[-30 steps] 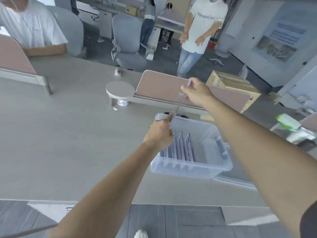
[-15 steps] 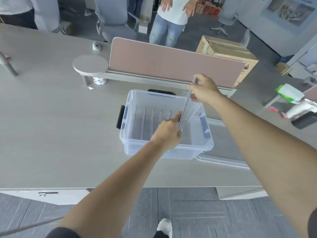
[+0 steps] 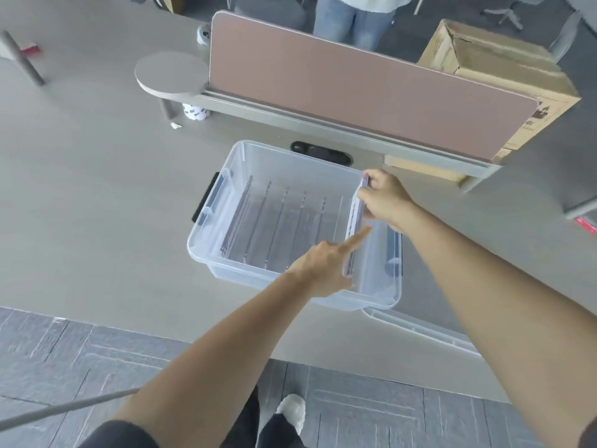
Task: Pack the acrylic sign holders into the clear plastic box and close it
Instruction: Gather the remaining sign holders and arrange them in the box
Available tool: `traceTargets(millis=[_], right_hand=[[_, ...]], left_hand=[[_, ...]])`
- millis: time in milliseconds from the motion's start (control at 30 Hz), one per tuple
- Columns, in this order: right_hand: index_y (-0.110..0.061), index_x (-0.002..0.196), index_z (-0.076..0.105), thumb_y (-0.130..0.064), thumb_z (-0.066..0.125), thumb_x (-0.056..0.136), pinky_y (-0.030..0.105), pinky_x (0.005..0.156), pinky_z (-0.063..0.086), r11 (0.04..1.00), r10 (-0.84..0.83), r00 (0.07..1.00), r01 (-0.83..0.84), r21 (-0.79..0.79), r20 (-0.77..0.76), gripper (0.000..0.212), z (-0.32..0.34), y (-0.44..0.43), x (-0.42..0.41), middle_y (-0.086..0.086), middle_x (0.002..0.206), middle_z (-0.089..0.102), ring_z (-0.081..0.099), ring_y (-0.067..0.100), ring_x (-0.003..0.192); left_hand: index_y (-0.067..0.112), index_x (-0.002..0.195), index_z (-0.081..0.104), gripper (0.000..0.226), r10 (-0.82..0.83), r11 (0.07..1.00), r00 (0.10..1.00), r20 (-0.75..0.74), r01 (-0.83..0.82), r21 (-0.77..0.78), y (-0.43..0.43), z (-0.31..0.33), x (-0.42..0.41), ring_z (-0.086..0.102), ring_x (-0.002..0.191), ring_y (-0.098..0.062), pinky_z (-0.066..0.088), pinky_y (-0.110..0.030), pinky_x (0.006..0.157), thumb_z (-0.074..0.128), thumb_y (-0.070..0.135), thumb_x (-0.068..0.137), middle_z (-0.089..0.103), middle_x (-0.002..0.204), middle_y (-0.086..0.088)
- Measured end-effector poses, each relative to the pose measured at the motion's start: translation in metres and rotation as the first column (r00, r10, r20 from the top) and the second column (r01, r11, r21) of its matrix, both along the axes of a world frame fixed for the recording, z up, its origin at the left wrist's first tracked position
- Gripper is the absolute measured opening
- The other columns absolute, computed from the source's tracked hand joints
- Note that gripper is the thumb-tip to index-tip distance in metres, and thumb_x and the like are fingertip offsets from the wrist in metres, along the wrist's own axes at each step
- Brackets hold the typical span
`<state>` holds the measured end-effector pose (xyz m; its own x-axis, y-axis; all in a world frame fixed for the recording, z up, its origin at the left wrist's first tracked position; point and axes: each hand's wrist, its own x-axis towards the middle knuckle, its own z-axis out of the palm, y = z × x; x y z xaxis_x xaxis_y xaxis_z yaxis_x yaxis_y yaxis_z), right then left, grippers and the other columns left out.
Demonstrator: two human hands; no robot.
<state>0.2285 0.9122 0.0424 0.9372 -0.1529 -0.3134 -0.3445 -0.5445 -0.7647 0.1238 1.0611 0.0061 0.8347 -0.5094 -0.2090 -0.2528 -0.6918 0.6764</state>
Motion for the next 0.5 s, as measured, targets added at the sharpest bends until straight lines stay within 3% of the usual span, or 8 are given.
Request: traceTargets(millis=[67, 167, 367, 500], right_hand=[[-0.025, 0.132, 0.053, -0.017, 0.054, 0.086, 0.031, 0.06, 0.06, 1.0, -0.007, 0.999, 0.007, -0.002, -0.033, 0.047, -0.011, -0.002, 0.009, 0.0, 0.126, 0.061, 0.068, 0.024, 0.101], [-0.022, 0.136, 0.05, -0.011, 0.051, 0.091, 0.024, 0.051, 0.055, 0.999, -0.048, 0.995, 0.048, -0.003, -0.085, 0.046, -0.029, 0.0, 0.022, 0.002, 0.13, 0.059, 0.067, 0.024, 0.104], [-0.018, 0.135, 0.05, -0.011, 0.049, 0.088, 0.022, 0.047, 0.051, 0.998, -0.049, 0.986, 0.043, -0.038, -0.162, 0.047, -0.066, -0.008, 0.034, 0.01, 0.128, 0.059, 0.062, 0.02, 0.083], [-0.015, 0.131, 0.05, -0.006, 0.046, 0.089, 0.018, 0.048, 0.049, 0.996, -0.014, 0.983, -0.001, -0.085, -0.182, 0.043, -0.086, -0.013, 0.038, 0.013, 0.127, 0.057, 0.058, 0.02, 0.084]], left_hand=[[0.06, 0.139, 0.0, 0.098, -0.021, 0.999, 0.999, -0.039, 0.022, 0.028, -0.003, -0.01, 0.013, 0.059, 0.078, -0.029, 0.056, -0.046, 0.075, 0.071, 0.03, 0.077, 0.059, 0.081, -0.008], [0.051, 0.142, 0.01, 0.093, -0.066, 0.996, 0.997, -0.048, 0.068, 0.051, -0.003, -0.023, 0.034, 0.056, 0.076, -0.028, 0.056, -0.045, 0.076, 0.071, 0.031, 0.075, 0.048, 0.07, -0.003], [0.046, 0.144, 0.016, 0.097, -0.168, 0.982, 0.977, -0.132, 0.178, 0.069, 0.0, -0.038, 0.056, 0.052, 0.077, -0.024, 0.05, -0.034, 0.069, 0.079, 0.041, 0.07, 0.042, 0.073, 0.004], [0.042, 0.146, 0.016, 0.099, -0.206, 0.967, 0.959, -0.196, 0.23, 0.106, -0.004, -0.041, 0.065, 0.055, 0.08, -0.022, 0.051, -0.036, 0.074, 0.078, 0.046, 0.069, 0.047, 0.082, 0.004]])
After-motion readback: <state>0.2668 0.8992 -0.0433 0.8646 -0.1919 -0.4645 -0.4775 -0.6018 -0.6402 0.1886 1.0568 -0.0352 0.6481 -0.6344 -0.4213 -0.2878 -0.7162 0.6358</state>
